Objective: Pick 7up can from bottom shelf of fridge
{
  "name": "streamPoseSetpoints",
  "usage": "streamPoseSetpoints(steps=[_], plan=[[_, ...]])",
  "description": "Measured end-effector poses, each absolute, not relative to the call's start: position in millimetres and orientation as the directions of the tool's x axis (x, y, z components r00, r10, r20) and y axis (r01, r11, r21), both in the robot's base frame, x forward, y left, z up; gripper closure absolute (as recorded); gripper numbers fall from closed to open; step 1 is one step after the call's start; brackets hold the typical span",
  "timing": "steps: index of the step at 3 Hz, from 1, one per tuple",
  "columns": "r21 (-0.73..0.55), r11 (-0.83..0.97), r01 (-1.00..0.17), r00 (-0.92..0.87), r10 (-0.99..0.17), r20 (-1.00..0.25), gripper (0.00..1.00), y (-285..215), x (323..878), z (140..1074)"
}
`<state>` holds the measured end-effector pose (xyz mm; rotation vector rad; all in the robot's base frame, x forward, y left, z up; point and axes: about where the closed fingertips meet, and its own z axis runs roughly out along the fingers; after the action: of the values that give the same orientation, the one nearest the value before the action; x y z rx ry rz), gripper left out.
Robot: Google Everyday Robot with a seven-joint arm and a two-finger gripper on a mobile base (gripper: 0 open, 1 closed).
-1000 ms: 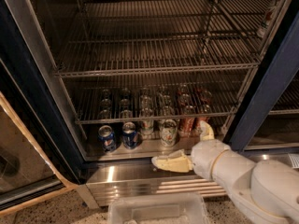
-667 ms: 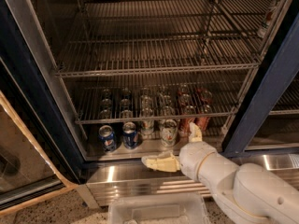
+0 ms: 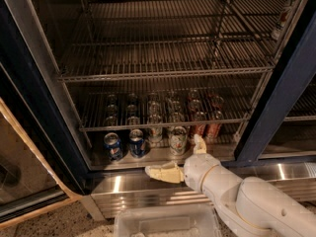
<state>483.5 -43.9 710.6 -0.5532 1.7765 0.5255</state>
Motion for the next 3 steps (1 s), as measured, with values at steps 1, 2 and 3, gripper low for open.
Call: streamPoseSetpoints(steps=[1, 2, 3], plan=[[0.073, 0.783, -0.618, -0.260, -0.117, -0.958, 0.00, -35.3, 477.3, 701.3], [0.099, 0.775, -0.624, -0.288, -0.110, -0.951, 0.00, -21.8, 471.9, 681.7], [0.112, 0.782, -0.613, -0.288, -0.090, -0.953, 0.00, -7.8, 477.7, 663.0]])
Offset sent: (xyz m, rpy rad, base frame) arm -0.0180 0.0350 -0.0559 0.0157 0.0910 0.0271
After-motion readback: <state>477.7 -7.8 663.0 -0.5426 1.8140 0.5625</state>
